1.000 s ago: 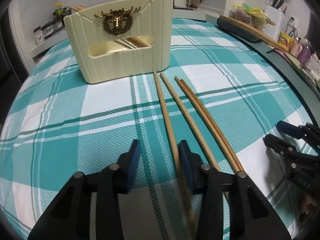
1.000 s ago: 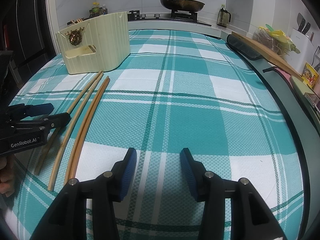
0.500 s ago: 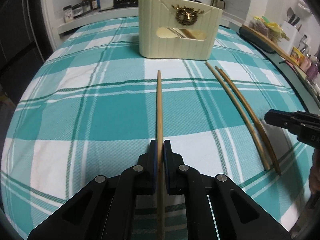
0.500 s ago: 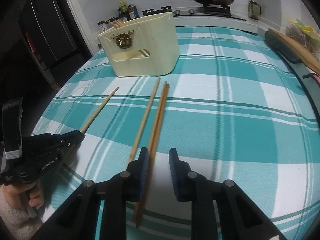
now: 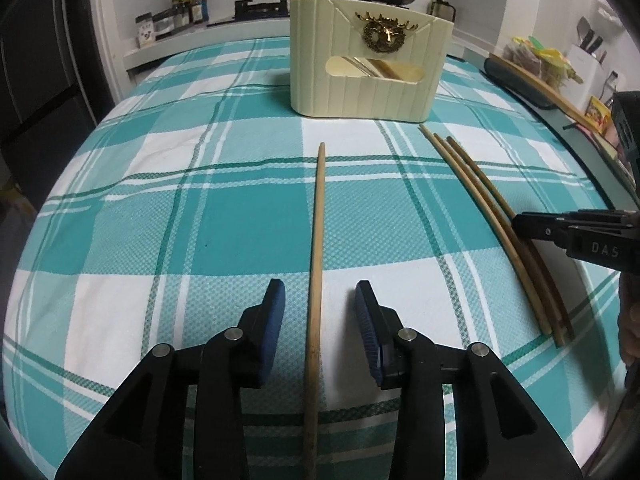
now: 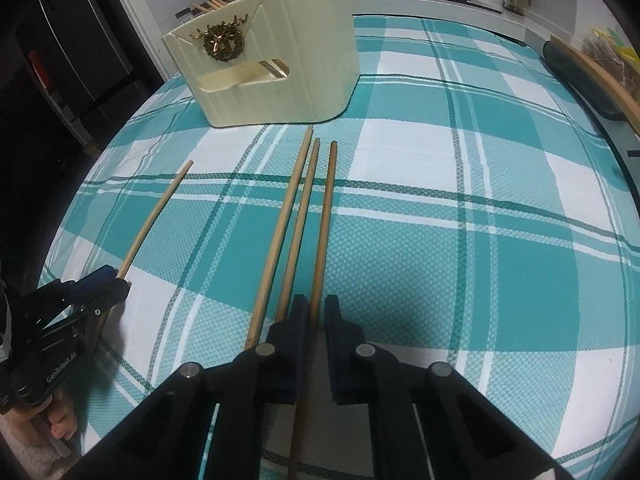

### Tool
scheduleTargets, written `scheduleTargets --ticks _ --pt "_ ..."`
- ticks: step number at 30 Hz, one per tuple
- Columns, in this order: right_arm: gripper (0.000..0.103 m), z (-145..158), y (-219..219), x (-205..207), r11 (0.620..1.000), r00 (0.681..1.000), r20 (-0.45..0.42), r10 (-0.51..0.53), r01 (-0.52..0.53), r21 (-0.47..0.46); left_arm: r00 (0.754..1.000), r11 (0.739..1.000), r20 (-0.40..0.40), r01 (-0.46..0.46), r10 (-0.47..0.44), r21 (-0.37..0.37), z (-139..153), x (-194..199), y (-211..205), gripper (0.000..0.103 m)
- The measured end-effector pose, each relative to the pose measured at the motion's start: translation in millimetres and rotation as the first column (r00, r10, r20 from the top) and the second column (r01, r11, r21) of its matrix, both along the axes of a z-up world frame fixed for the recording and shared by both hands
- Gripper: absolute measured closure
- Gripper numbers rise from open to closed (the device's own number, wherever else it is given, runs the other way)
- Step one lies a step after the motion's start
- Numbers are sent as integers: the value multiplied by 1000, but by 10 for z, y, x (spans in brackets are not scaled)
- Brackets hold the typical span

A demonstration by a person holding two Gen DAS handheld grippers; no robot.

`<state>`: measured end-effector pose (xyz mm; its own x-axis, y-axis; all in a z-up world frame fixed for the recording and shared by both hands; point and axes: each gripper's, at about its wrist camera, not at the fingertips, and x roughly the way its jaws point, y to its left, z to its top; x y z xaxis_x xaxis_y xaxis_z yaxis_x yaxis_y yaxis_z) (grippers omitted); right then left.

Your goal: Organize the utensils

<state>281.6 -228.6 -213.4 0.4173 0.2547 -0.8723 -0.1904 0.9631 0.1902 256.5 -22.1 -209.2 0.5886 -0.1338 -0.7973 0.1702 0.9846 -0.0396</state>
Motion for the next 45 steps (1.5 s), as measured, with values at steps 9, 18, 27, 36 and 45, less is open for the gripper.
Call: scheduleTargets --ticks 9,18,27,36,45 --pt "98 26 -255 -198 986 992 60 -109 116 -123 999 999 -2 -44 44 -13 9 -36 129 96" --pt "59 38 -517 -530 983 993 61 -104 112 -147 1000 1000 -28 10 -10 3 41 -69 130 35" --pt "55 -26 -529 -534 982 987 140 -75 97 -159 998 998 -54 17 -14 60 -70 85 177 15" --pt "55 -45 -546 -583 984 978 195 -78 107 -146 999 998 -37 10 -7 64 -100 77 197 9" --pt "55 -46 -547 -587 983 977 197 -78 108 -147 1000 998 -23 8 -6 60 -105 63 195 8"
